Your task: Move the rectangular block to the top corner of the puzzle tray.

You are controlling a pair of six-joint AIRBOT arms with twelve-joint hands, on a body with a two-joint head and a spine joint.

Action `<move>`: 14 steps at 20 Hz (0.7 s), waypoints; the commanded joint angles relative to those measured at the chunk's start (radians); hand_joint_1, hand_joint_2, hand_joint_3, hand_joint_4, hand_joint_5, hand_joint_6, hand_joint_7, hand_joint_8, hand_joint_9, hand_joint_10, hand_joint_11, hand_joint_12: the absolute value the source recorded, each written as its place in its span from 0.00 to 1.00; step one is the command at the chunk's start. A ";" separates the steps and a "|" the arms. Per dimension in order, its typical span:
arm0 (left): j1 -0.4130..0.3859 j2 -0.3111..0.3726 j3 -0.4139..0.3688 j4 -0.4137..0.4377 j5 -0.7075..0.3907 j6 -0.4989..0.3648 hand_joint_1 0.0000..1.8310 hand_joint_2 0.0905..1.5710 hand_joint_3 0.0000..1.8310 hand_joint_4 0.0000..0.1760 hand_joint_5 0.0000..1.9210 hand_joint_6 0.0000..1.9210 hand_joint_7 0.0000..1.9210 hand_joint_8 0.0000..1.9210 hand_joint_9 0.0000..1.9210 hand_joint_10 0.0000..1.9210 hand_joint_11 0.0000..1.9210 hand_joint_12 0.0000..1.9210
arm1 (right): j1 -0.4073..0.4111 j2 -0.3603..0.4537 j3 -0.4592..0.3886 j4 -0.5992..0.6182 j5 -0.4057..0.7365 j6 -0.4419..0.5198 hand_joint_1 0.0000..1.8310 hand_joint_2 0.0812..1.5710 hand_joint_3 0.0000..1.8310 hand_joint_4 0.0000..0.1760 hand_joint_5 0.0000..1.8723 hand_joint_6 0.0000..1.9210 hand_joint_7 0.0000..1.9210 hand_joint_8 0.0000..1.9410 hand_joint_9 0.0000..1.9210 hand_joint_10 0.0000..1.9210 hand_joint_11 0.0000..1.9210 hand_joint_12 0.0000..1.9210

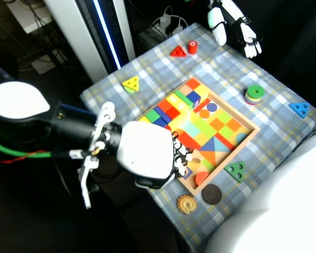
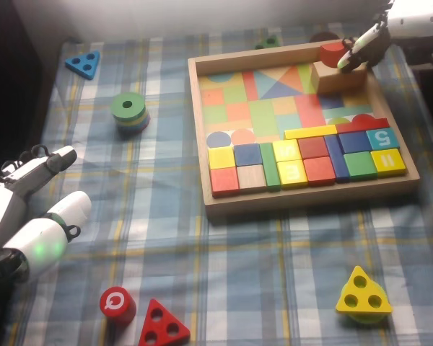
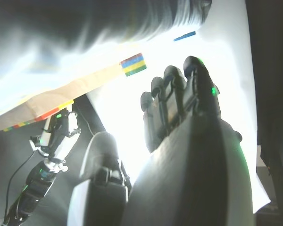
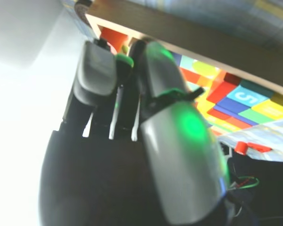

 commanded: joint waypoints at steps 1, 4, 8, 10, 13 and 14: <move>-0.005 -0.005 0.003 0.046 -0.106 -0.003 0.18 0.87 0.00 0.21 0.19 0.00 0.17 0.00 0.12 0.00 0.00 0.03 | 0.013 -0.005 0.010 0.004 -0.030 -0.008 0.89 0.76 0.00 0.05 0.31 0.00 0.43 0.99 0.62 1.00 0.69 1.00; -0.005 -0.005 0.003 0.046 -0.105 -0.003 0.18 0.87 0.00 0.19 0.20 0.00 0.17 0.00 0.13 0.00 0.00 0.11 | 0.017 -0.019 0.028 0.004 -0.033 -0.009 0.92 0.74 0.00 0.10 0.32 0.00 0.56 1.00 0.66 1.00 0.70 1.00; -0.005 -0.005 0.003 0.048 -0.105 -0.003 0.17 0.87 0.00 0.24 0.19 0.00 0.16 0.00 0.11 0.00 0.00 0.01 | 0.018 -0.026 0.040 0.007 -0.040 -0.009 0.90 0.74 0.00 0.19 0.32 0.00 0.64 1.00 0.73 1.00 0.77 1.00; -0.005 -0.005 0.003 0.048 -0.105 -0.003 0.17 0.87 0.00 0.27 0.19 0.00 0.17 0.00 0.13 0.01 0.01 0.01 | 0.018 -0.033 0.051 0.009 -0.042 -0.009 0.90 0.75 0.00 0.08 0.31 0.00 0.62 1.00 0.72 1.00 0.77 1.00; -0.005 -0.006 0.003 0.048 -0.106 -0.004 0.16 0.87 0.00 0.26 0.19 0.00 0.17 0.00 0.12 0.00 0.01 0.01 | 0.018 -0.048 0.074 0.015 -0.045 -0.009 0.89 0.75 0.00 0.06 0.32 0.00 0.59 1.00 0.71 1.00 0.76 1.00; -0.005 -0.006 0.002 0.048 -0.106 -0.004 0.17 0.87 0.00 0.26 0.19 0.00 0.17 0.00 0.12 0.00 0.00 0.01 | 0.018 -0.054 0.082 0.015 -0.045 -0.009 0.89 0.75 0.00 0.00 0.32 0.00 0.61 1.00 0.74 1.00 0.78 1.00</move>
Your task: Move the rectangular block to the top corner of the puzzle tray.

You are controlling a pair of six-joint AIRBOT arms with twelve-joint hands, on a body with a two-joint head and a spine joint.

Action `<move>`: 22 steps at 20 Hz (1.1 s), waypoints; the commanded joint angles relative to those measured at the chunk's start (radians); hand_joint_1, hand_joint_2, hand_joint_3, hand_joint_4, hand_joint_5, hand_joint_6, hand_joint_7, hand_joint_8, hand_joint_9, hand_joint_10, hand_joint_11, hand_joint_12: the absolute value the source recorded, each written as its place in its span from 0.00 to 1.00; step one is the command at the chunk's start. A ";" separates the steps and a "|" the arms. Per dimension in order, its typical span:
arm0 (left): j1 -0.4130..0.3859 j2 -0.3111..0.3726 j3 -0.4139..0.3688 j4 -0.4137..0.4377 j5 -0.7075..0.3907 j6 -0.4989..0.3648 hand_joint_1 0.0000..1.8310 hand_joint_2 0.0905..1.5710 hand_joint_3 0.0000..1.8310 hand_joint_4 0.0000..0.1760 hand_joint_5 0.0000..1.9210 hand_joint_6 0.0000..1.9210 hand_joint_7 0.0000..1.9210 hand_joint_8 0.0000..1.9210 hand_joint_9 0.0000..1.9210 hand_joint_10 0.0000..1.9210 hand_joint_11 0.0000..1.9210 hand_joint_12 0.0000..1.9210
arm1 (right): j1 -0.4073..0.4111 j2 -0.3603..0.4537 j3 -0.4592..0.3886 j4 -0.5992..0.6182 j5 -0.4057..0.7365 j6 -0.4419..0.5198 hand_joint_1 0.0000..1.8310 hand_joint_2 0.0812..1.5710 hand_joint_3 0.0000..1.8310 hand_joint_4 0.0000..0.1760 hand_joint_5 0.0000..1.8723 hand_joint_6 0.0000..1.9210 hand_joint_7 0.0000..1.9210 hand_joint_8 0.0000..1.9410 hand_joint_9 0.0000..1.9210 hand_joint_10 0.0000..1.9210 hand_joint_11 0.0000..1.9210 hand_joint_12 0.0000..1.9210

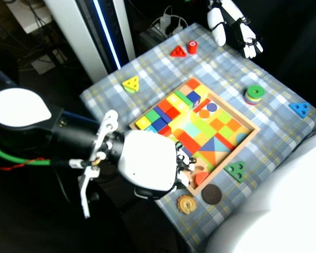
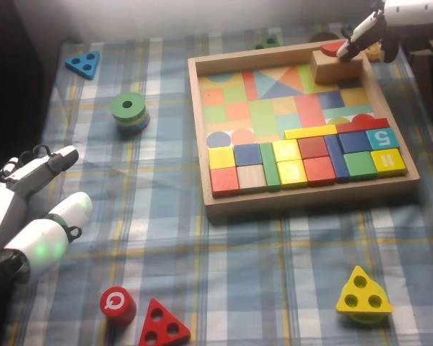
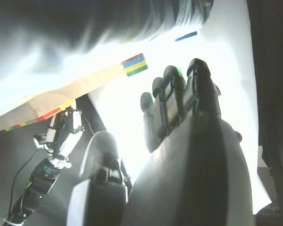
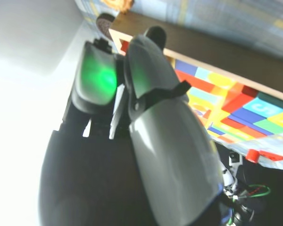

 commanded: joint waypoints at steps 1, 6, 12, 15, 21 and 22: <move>-0.005 -0.006 0.001 0.044 -0.108 -0.004 0.17 0.88 0.00 0.23 0.19 0.00 0.17 0.00 0.12 0.00 0.01 0.01 | 0.008 -0.005 0.013 0.010 -0.036 -0.010 0.89 0.76 0.00 0.05 0.32 0.00 0.61 1.00 0.73 1.00 0.77 1.00; -0.005 -0.005 0.001 0.044 -0.111 -0.004 0.17 0.87 0.00 0.26 0.19 0.00 0.16 0.00 0.12 0.00 0.00 0.04 | 0.008 -0.030 0.048 0.010 -0.042 -0.010 0.89 0.76 0.00 0.00 0.31 0.00 0.58 1.00 0.72 1.00 0.77 1.00; -0.005 -0.006 0.000 0.043 -0.110 -0.004 0.16 0.88 0.00 0.25 0.19 0.00 0.16 0.00 0.12 0.00 0.00 0.03 | 0.009 -0.033 0.052 0.017 -0.049 -0.011 0.91 0.75 0.00 0.00 0.30 0.02 0.52 0.87 0.70 1.00 0.77 1.00; -0.004 -0.007 0.000 0.043 -0.109 -0.004 0.17 0.87 0.00 0.19 0.20 0.00 0.16 0.00 0.12 0.00 0.00 0.03 | 0.016 -0.033 0.052 0.026 -0.051 -0.011 0.87 0.77 0.00 0.00 0.30 0.00 0.52 0.96 0.72 1.00 0.77 1.00; -0.004 -0.008 0.000 0.043 -0.106 -0.004 0.18 0.87 0.00 0.16 0.21 0.00 0.16 0.00 0.11 0.00 0.00 0.00 | 0.024 -0.033 0.038 0.034 -0.051 -0.011 0.89 0.76 0.00 0.00 0.29 0.00 0.57 1.00 0.73 1.00 0.79 1.00; -0.004 -0.008 0.000 0.043 -0.106 -0.004 0.17 0.87 0.00 0.16 0.21 0.00 0.16 0.00 0.11 0.00 0.00 0.00 | 0.027 -0.033 0.038 0.038 -0.051 -0.011 0.90 0.76 0.00 0.00 0.29 0.00 0.60 1.00 0.73 1.00 0.78 1.00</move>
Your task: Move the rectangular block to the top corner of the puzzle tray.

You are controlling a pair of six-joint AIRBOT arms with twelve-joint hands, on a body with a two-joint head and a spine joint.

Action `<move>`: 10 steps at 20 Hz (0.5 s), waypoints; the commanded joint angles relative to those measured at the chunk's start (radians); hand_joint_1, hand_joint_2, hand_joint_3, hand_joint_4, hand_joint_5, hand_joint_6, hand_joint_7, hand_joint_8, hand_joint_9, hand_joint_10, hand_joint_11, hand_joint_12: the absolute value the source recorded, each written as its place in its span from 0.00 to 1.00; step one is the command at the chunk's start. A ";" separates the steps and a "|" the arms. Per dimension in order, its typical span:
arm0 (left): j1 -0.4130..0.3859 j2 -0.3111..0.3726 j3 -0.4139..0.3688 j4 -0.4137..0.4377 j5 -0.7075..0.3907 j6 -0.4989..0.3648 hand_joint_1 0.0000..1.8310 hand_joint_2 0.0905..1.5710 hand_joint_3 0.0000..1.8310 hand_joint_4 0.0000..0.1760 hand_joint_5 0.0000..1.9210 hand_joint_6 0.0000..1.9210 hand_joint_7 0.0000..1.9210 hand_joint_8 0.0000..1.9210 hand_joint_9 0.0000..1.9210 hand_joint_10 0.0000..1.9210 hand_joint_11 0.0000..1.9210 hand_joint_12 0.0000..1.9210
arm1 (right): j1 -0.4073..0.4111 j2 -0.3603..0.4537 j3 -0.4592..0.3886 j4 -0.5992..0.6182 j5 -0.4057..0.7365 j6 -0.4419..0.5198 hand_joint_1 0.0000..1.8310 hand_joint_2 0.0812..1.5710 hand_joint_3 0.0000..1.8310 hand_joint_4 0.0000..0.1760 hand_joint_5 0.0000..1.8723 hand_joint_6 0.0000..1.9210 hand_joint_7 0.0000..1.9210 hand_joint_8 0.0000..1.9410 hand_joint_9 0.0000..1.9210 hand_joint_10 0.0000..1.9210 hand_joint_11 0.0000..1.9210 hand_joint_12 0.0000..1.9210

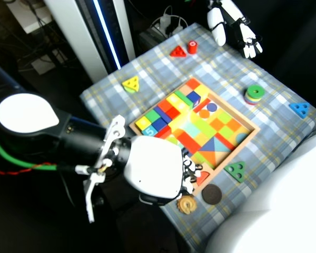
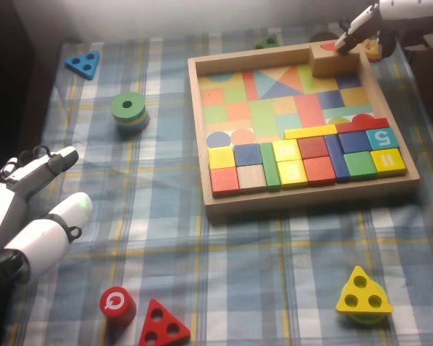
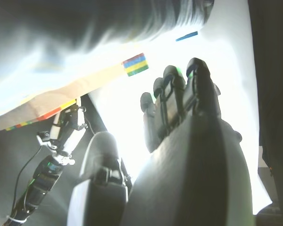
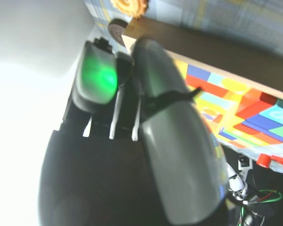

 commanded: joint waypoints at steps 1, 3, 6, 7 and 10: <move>-0.004 -0.008 0.001 0.044 -0.108 -0.004 0.17 0.87 0.00 0.20 0.20 0.00 0.16 0.00 0.11 0.00 0.00 0.00 | 0.022 -0.002 -0.001 0.026 -0.038 -0.010 0.92 0.75 0.00 0.00 0.29 0.00 0.61 1.00 0.75 1.00 0.80 1.00; -0.004 -0.009 0.001 0.044 -0.107 -0.004 0.17 0.87 0.00 0.21 0.20 0.00 0.15 0.00 0.11 0.00 0.00 0.00 | 0.041 -0.002 -0.004 0.030 -0.038 -0.010 0.94 0.75 0.00 0.00 0.28 0.00 0.62 1.00 0.77 1.00 0.81 1.00; -0.004 -0.010 0.001 0.044 -0.107 -0.004 0.19 0.87 0.00 0.14 0.22 0.00 0.16 0.00 0.12 0.00 0.00 0.00 | 0.055 -0.002 -0.005 0.064 -0.038 -0.027 0.95 0.75 0.00 0.00 0.28 0.00 0.59 1.00 0.78 1.00 0.82 1.00; -0.004 -0.010 0.002 0.044 -0.106 -0.004 0.20 0.87 0.00 0.08 0.22 0.00 0.17 0.00 0.12 0.00 0.00 0.00 | 0.057 -0.002 -0.005 0.067 -0.038 -0.031 0.95 0.75 0.00 0.00 0.28 0.00 0.49 0.95 0.76 1.00 0.80 1.00; -0.004 -0.010 0.001 0.044 -0.106 -0.004 0.18 0.87 0.00 0.12 0.22 0.00 0.17 0.00 0.12 0.00 0.00 0.00 | 0.059 0.006 -0.016 0.095 -0.038 -0.048 0.95 0.75 0.00 0.00 0.28 0.00 0.50 1.00 0.73 1.00 0.79 1.00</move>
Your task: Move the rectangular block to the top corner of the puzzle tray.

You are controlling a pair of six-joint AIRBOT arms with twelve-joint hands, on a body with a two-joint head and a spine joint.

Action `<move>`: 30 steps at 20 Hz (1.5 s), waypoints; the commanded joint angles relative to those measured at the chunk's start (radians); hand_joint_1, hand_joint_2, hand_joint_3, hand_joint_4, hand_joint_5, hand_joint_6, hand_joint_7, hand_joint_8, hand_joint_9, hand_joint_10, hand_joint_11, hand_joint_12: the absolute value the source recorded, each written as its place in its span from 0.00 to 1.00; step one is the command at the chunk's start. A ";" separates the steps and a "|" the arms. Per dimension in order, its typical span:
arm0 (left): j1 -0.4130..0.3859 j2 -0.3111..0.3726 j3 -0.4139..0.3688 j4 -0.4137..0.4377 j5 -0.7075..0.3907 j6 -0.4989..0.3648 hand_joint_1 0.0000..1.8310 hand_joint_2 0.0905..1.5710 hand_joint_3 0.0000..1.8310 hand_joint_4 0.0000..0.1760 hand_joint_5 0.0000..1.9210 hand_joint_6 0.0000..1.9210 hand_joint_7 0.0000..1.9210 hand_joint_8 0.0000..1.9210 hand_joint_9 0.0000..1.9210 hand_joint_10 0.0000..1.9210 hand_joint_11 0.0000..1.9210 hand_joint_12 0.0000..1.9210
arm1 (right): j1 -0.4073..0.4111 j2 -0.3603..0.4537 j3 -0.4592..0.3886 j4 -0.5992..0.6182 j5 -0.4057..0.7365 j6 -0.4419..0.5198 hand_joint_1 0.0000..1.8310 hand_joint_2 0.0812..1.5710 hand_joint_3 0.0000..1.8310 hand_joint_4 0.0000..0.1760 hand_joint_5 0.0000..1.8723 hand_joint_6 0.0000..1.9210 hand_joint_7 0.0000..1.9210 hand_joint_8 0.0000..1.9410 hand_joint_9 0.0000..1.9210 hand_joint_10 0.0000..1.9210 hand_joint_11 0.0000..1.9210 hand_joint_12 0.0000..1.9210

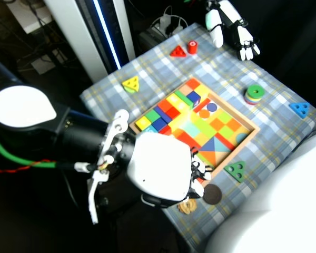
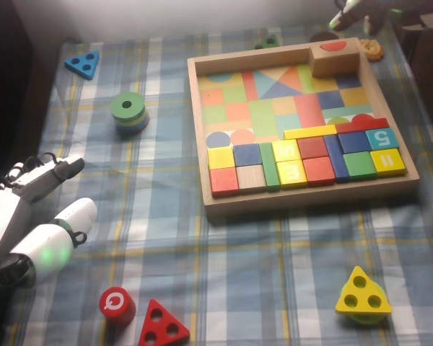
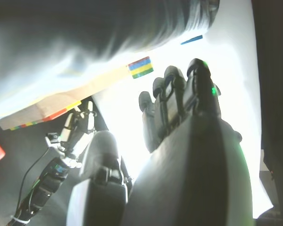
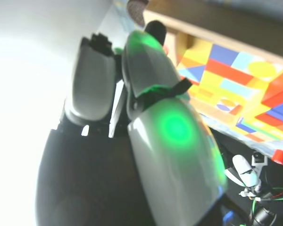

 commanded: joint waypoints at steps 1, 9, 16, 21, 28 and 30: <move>-0.004 0.000 0.001 0.042 -0.116 -0.004 0.18 0.87 0.00 0.12 0.22 0.00 0.17 0.00 0.12 0.00 0.00 0.00 | 0.014 0.011 -0.010 0.058 -0.014 -0.023 0.95 0.75 0.00 0.00 0.28 0.00 0.50 1.00 0.73 1.00 0.79 1.00; 0.000 0.008 -0.002 0.042 -0.134 -0.004 0.18 0.88 0.00 0.20 0.21 0.00 0.16 0.00 0.12 0.00 0.00 0.00 | -0.020 0.203 -0.281 0.613 0.010 -0.495 0.95 0.76 0.00 0.00 0.26 0.00 0.67 1.00 0.79 1.00 0.82 1.00; 0.005 0.020 -0.009 0.040 -0.150 -0.004 0.18 0.87 0.00 0.23 0.21 0.00 0.17 0.00 0.13 0.00 0.00 0.00 | -0.209 0.247 -0.388 1.088 0.177 -0.857 0.95 0.76 0.00 0.00 0.27 0.00 0.69 1.00 0.80 1.00 0.82 1.00; 0.005 0.018 -0.010 0.038 -0.148 -0.004 0.21 0.86 0.00 0.19 0.22 0.00 0.18 0.00 0.13 0.00 0.00 0.00 | -0.376 0.313 -0.519 1.426 0.323 -1.142 0.59 0.77 0.01 0.00 0.20 0.01 0.50 1.00 0.63 1.00 0.61 1.00; 0.003 0.018 -0.006 0.035 -0.145 -0.004 0.20 0.86 0.00 0.20 0.22 0.00 0.18 0.00 0.13 0.00 0.00 0.00 | -0.649 0.365 -0.690 1.785 0.618 -1.357 0.00 0.71 0.00 0.24 0.08 0.00 0.10 0.00 0.09 0.00 0.00 0.35; 0.003 0.018 -0.008 0.035 -0.146 -0.004 0.20 0.87 0.00 0.34 0.21 0.00 0.17 0.00 0.12 0.00 0.00 0.00 | -0.727 0.378 -0.743 1.887 0.713 -1.466 0.00 0.69 0.00 0.03 0.09 0.00 0.10 0.00 0.10 0.00 0.00 0.33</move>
